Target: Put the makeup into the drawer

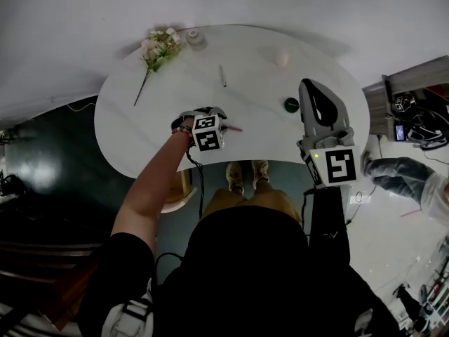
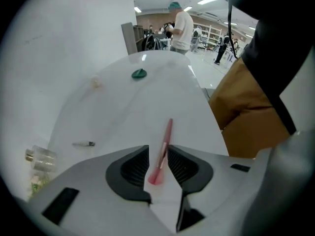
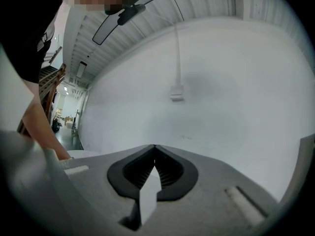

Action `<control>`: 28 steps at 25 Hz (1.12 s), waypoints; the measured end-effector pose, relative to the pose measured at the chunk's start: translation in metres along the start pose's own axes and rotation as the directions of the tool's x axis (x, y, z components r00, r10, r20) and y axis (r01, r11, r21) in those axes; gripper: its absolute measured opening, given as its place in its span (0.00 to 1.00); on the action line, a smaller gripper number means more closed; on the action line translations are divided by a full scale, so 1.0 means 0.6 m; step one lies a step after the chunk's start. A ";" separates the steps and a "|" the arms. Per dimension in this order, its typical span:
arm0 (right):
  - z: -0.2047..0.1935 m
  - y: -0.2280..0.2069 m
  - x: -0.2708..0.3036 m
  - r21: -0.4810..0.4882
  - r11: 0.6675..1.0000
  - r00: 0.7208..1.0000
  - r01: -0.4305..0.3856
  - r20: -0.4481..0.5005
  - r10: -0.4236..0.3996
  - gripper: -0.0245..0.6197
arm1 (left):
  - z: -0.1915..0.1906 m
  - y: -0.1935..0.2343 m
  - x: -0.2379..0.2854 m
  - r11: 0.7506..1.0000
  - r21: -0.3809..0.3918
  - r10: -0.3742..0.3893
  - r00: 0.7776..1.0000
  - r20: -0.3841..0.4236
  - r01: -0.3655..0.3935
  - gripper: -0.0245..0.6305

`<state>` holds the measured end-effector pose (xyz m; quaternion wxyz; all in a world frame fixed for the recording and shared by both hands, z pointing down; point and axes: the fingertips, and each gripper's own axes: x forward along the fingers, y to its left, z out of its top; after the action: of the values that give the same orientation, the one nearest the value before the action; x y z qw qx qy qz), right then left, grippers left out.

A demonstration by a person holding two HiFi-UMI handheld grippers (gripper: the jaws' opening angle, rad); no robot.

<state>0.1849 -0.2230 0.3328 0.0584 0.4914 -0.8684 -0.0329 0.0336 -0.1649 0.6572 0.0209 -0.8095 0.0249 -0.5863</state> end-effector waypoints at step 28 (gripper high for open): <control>0.022 -0.047 -0.029 0.048 0.996 0.992 0.077 0.098 -0.082 0.04 | 0.252 0.179 -0.415 0.662 -0.648 0.737 0.482 0.473 -0.376 0.11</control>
<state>0.2161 -0.2228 0.3152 0.0031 0.5244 -0.8505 -0.0407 0.0978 -0.2554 0.3675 0.0326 -0.8906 0.4232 -0.1633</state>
